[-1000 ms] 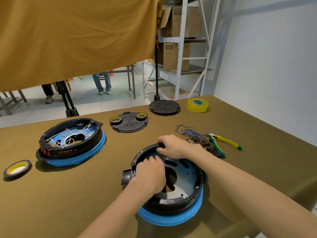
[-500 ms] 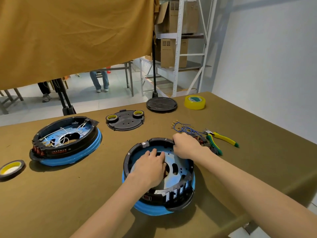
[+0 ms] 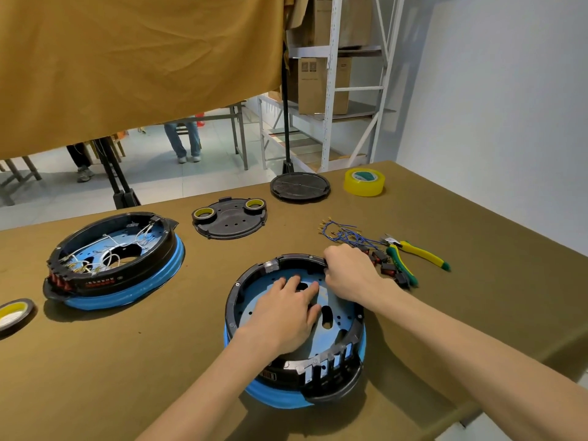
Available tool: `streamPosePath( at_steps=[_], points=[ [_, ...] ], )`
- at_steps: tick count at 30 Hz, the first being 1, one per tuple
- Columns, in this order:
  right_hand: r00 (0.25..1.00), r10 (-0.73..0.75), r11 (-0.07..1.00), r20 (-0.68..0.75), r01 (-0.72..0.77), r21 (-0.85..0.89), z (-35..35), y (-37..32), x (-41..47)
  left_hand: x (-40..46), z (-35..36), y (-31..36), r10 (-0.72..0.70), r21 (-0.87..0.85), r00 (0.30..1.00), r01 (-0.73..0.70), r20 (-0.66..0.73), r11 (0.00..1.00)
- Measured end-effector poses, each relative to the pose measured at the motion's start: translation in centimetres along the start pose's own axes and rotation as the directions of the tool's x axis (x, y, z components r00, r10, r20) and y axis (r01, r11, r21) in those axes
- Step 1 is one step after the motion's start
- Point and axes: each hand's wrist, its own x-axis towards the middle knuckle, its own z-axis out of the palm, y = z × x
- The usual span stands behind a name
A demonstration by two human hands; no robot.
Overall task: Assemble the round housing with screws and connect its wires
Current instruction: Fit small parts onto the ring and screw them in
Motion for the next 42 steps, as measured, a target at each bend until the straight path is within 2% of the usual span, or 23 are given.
streamPosePath(
  at_steps=[4, 9, 12, 14, 15, 17, 18, 19, 20, 22, 24, 26, 30, 33, 36, 42],
  points=[
    [0.999, 0.022, 0.999, -0.039, -0.02, 0.047, 0.3, 0.0, -0.2, -0.1, 0.0, -0.1, -0.007, -0.002, 1.0, 0.007, 0.007, 1.0],
    [0.998, 0.04, 0.99, -0.049, -0.033, 0.133, 0.6, 0.7, -0.1, -0.3, -1.8, 0.5, -0.006, -0.033, 0.996, 0.009, 0.09, 0.999],
    [0.998, -0.002, 0.987, -0.055, 0.011, 0.158, 0.5, 1.5, 0.7, -1.5, -2.7, -0.4, 0.04, -0.069, 0.996, -0.046, -0.081, 0.997],
    [0.999, 0.01, 0.971, -0.045, 0.002, 0.24, 0.1, 2.3, 1.4, -2.5, -2.9, -1.6, 0.038, -0.107, 0.98, -0.06, -0.193, 0.993],
    [1.0, 0.021, 0.941, -0.021, -0.012, 0.338, 0.0, 2.9, 1.6, -2.9, -3.1, -2.3, 0.019, -0.154, 0.976, -0.053, -0.217, 0.987],
    [0.997, 0.069, 0.806, 0.018, -0.066, 0.588, -0.4, 4.0, 1.2, -3.6, -3.0, -3.4, -0.036, -0.275, 0.971, -0.031, -0.237, 0.961],
    [0.992, 0.127, 0.745, -0.018, -0.083, 0.661, -0.4, 4.8, 0.7, -3.9, -2.7, -3.8, -0.058, -0.316, 0.965, -0.027, -0.255, 0.949],
    [0.977, 0.196, 0.733, -0.079, -0.092, 0.674, -0.3, 5.8, 0.3, -4.0, -2.4, -4.0, -0.069, -0.334, 0.956, -0.032, -0.284, 0.942],
    [0.954, 0.26, 0.78, -0.148, -0.117, 0.615, -0.2, 6.8, -0.2, -4.0, -2.1, -4.1, -0.075, -0.339, 0.945, -0.04, -0.318, 0.94],
    [0.925, 0.321, 0.913, -0.204, -0.245, 0.325, -0.1, 8.6, -1.2, -3.8, -1.6, -4.0, -0.105, -0.348, 0.922, -0.034, -0.372, 0.937],
    [0.94, 0.326, 0.945, -0.099, -0.32, 0.072, 0.0, 9.5, -2.2, -3.4, -1.4, -3.8, -0.185, -0.411, 0.903, 0.01, -0.387, 0.911],
    [0.943, 0.333, 0.943, 0.027, -0.332, -0.029, 0.3, 9.8, -3.0, -2.9, -1.4, -3.6, -0.278, -0.502, 0.884, 0.059, -0.375, 0.863],
    [0.949, 0.312, 0.95, 0.039, -0.312, -0.009, 0.7, 10.3, -3.8, -2.4, -1.5, -2.8, -0.376, -0.591, 0.852, 0.1, -0.365, 0.8],
    [0.952, 0.306, 0.952, 0.012, -0.306, -0.014, 0.4, 10.5, -3.7, -2.5, -1.4, -2.4, -0.382, -0.593, 0.85, 0.105, -0.364, 0.799],
    [0.949, 0.315, 0.948, -0.004, -0.314, 0.052, 0.0, 10.6, -3.1, -2.8, -1.1, -2.3, -0.386, -0.577, 0.845, 0.117, -0.37, 0.808],
    [0.955, 0.22, 0.952, 0.198, -0.255, 0.171, -0.4, 11.5, -2.2, -2.8, -0.9, -2.2, -0.387, -0.584, 0.84, 0.106, -0.381, 0.805]
  ],
)
